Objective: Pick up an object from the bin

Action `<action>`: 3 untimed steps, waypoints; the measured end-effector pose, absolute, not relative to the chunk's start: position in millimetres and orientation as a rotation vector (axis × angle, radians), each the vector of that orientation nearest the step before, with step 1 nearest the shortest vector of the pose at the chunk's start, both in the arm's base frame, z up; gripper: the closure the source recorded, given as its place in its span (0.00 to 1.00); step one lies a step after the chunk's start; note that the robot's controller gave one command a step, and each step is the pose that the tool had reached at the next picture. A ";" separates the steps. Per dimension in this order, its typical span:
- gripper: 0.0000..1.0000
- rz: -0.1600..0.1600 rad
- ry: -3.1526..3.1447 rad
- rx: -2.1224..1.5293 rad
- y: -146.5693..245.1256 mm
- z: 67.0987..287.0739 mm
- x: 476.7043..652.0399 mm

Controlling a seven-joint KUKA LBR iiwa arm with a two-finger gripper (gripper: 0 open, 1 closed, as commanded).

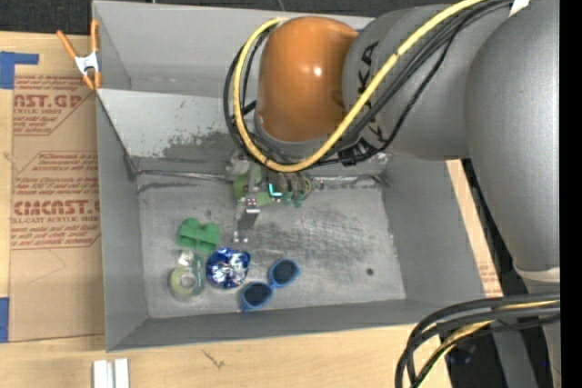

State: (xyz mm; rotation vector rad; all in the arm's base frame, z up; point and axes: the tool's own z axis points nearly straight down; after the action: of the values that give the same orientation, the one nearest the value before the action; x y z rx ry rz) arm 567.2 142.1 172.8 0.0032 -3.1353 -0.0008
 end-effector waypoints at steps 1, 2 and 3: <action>0.00 -0.006 -3.152 0.064 164.9 85.5 554.7; 0.00 -0.004 -3.138 -0.193 170.9 100.1 550.6; 0.00 -0.001 -3.101 -0.501 161.6 105.8 541.3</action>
Offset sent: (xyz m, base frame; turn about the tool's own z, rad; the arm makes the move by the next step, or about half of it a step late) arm -0.0179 0.0234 -0.1028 -0.0384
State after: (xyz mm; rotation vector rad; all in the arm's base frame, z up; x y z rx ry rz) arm 541.3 161.6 105.8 -0.5005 -3.1008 -0.0006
